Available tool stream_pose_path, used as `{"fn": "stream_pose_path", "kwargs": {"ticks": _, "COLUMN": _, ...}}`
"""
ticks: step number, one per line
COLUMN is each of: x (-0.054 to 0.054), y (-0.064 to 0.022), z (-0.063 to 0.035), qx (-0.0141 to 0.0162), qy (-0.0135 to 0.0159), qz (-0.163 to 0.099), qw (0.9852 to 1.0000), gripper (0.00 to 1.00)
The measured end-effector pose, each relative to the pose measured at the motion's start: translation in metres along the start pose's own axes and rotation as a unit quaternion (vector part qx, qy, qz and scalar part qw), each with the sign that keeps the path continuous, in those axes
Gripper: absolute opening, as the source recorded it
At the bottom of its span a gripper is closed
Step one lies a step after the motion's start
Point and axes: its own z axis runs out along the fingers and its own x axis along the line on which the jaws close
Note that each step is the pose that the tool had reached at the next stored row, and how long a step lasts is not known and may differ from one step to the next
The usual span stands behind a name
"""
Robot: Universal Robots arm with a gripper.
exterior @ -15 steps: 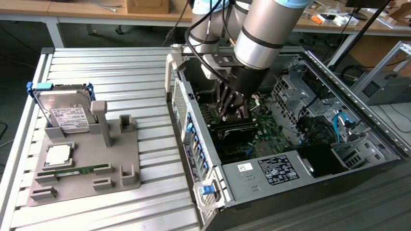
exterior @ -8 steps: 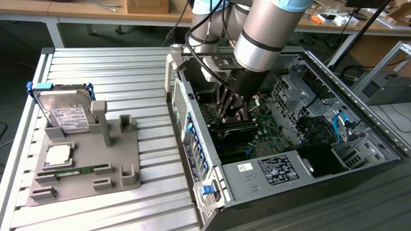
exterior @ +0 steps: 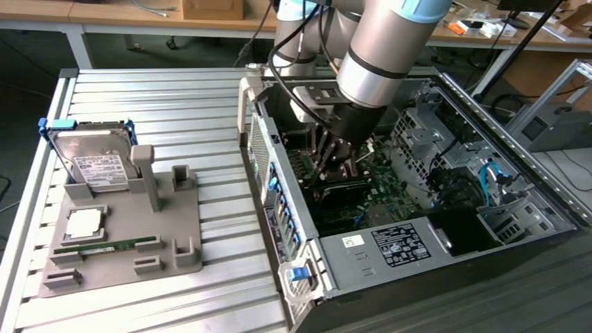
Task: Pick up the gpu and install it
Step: 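Press down on the gpu until it lock into place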
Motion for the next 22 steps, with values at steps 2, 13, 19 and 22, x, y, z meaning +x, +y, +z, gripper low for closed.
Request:
{"fn": "stream_pose_path", "kwargs": {"ticks": 2, "x": 0.0000, "y": -0.0002, "z": 0.0013, "qx": -0.0002, "qy": 0.0001, "qz": 0.000, "qw": 1.0000, "gripper": 0.11}}
{"fn": "stream_pose_path", "kwargs": {"ticks": 13, "x": 0.0044, "y": -0.0007, "z": 0.0076, "qx": -0.0009, "qy": 0.0003, "qz": 0.000, "qw": 1.0000, "gripper": 0.11}}
{"fn": "stream_pose_path", "kwargs": {"ticks": 19, "x": 0.0073, "y": -0.0008, "z": 0.0096, "qx": -0.0010, "qy": 0.0004, "qz": 0.000, "qw": 1.0000, "gripper": 0.11}}
{"fn": "stream_pose_path", "kwargs": {"ticks": 22, "x": 0.0072, "y": -0.0008, "z": 0.0101, "qx": -0.0009, "qy": 0.0002, "qz": 0.000, "qw": 1.0000, "gripper": 0.11}}
